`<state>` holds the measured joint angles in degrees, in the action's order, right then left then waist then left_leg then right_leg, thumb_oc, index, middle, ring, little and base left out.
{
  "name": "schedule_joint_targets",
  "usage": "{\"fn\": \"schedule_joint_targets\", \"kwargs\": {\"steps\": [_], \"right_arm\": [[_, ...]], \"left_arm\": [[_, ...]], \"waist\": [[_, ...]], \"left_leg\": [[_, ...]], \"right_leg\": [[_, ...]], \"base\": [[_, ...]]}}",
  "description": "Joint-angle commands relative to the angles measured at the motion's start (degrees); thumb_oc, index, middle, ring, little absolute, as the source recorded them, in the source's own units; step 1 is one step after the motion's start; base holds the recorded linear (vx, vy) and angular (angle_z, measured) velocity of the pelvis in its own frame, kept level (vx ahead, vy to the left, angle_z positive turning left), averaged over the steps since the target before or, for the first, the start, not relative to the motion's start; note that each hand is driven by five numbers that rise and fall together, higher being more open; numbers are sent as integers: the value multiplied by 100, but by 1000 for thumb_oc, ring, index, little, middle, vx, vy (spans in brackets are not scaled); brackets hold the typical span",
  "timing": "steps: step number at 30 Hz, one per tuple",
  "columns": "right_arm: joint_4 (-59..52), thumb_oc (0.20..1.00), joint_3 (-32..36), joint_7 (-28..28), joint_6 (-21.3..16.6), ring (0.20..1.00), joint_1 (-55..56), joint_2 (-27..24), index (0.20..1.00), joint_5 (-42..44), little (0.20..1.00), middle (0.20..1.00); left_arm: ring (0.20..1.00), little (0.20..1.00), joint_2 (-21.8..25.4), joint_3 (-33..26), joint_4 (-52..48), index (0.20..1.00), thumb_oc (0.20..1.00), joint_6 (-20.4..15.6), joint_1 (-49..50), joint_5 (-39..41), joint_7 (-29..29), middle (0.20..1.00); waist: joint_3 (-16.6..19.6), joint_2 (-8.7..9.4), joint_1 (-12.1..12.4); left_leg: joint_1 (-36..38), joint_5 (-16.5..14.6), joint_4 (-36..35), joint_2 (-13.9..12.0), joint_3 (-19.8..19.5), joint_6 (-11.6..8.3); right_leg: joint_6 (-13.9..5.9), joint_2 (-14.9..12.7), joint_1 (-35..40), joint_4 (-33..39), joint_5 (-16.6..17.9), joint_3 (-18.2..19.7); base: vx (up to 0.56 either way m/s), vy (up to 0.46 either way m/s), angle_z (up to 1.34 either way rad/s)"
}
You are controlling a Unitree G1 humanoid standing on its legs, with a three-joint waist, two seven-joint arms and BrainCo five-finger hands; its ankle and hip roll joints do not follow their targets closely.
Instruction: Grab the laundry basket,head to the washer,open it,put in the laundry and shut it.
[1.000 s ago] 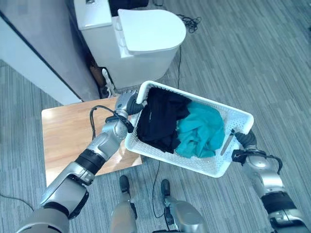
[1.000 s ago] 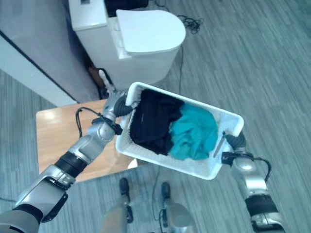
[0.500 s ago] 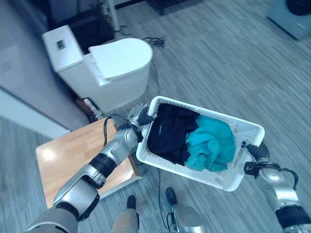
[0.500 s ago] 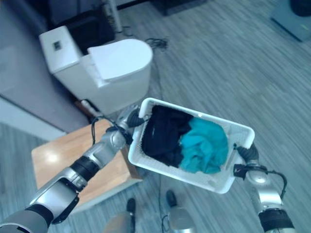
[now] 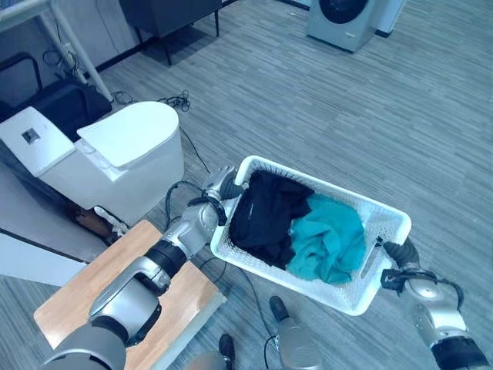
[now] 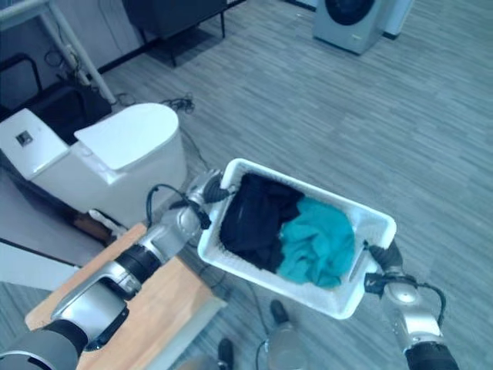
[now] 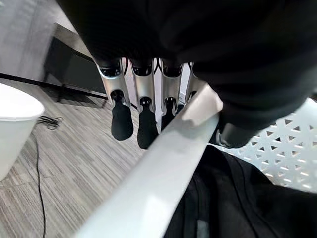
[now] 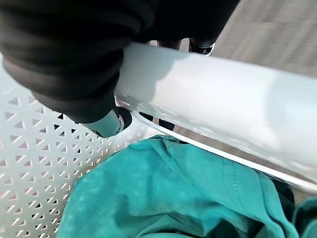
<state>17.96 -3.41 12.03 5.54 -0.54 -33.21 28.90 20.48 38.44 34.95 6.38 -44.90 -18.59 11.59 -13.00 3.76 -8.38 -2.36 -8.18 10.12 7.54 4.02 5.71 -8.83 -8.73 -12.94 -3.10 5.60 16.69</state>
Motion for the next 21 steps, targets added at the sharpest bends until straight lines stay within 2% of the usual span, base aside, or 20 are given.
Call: {"fn": "schedule_joint_targets", "kwargs": {"steps": [1, 2, 3, 8, 11, 12, 14, 15, 18, 19, 20, 21], "right_arm": [[-902, 200, -129, -587, -510, 200, -933, -130, 200, 120, 200, 200], [-901, 200, -131, -588, -511, 200, -939, -126, 200, 120, 200, 200], [-872, 200, -146, -604, -506, 200, -925, -89, 200, 81, 200, 200], [-911, 200, -122, -660, -483, 200, -793, -3, 200, 27, 200, 200], [-945, 200, -135, -663, -432, 200, -727, 90, 200, 5, 200, 200], [-950, 200, -134, -663, -429, 200, -722, 92, 200, 3, 200, 200], [-927, 200, -139, -662, -364, 200, -719, 161, 200, -25, 200, 200], [-878, 200, -134, -644, -319, 200, -729, 140, 200, -101, 200, 200], [-850, 200, -170, -648, -272, 200, -801, 63, 200, -235, 200, 200], [-691, 200, -230, -585, -252, 200, -976, -42, 200, -310, 200, 200], [-684, 200, -233, -584, -255, 200, -987, -44, 200, -309, 200, 200], [-579, 200, -318, -612, -217, 200, -1092, -91, 200, -397, 200, 200]], "left_arm": [[200, 200, -560, 12, -329, 200, 200, -570, -527, -39, -113, 200], [200, 200, -554, 11, -331, 200, 200, -569, -529, -39, -115, 200], [200, 200, -468, -7, -381, 200, 200, -554, -504, -40, -142, 200], [200, 200, -364, -56, -463, 200, 200, -539, -403, -78, -218, 200], [200, 200, -230, -92, -496, 200, 200, -509, -374, -145, -255, 200], [200, 200, -228, -91, -501, 200, 200, -507, -369, -146, -258, 200], [200, 200, -131, -115, -521, 200, 200, -483, -375, -205, -292, 200], [200, 200, -114, -98, -485, 200, 200, -491, -422, -262, -337, 200], [200, 200, -97, -74, -397, 200, 200, -478, -485, -290, -342, 200], [200, 200, -91, -81, -260, 200, 200, -456, -617, -247, -303, 200], [200, 200, -91, -82, -256, 200, 200, -457, -623, -245, -301, 200], [200, 200, -98, -94, -134, 200, 200, -429, -673, -201, -280, 200]], "waist": [[8, -347, 290], [9, -327, 279], [45, -371, 335], [285, -429, 473], [420, -444, 619], [421, -440, 624], [526, -429, 703], [612, -389, 744], [662, -363, 771], [692, -339, 830], [686, -342, 832], [715, -334, 846]], "left_leg": [[509, -387, -341, -421, -46, -157], [497, -355, -352, -404, -51, -157], [479, -275, -417, -465, 32, -141], [469, -128, -559, -515, 254, -92], [444, -70, -631, -538, 508, -81], [450, -67, -638, -535, 513, -78], [439, -69, -649, -542, 673, -91], [398, -53, -636, -548, 745, -136], [380, -22, -629, -586, 838, -190], [322, 26, -594, -675, 949, -270], [327, 26, -596, -681, 953, -276], [380, 119, -688, -773, 1014, -337]], "right_leg": [[-109, 238, 123, -214, -270, -1694], [-108, 220, 112, -208, -253, -1695], [-35, 121, 223, -477, -397, -2042], [42, -101, 646, -1000, -677, -2276], [26, -426, 846, -1083, -603, -2703], [22, -427, 852, -1073, -598, -2699], [-31, -647, 1021, -920, -425, -2972], [-51, -654, 1225, -613, -442, -3069], [-89, -590, 1375, -329, -464, -3164], [-113, -539, 1518, -59, -505, -3314], [-109, -530, 1531, -35, -494, -3314], [-65, -409, 1625, 76, -604, -3300]], "base": [[-180, 27, -103], [-137, 28, -97], [-123, 22, -86], [-67, -12, -45], [-39, -59, -40], [-12, -88, -60], [-16, -156, -37], [-25, -204, -38], [-32, -164, -33], [-56, -207, -10], [-31, -283, -24], [1, -203, -29]]}}
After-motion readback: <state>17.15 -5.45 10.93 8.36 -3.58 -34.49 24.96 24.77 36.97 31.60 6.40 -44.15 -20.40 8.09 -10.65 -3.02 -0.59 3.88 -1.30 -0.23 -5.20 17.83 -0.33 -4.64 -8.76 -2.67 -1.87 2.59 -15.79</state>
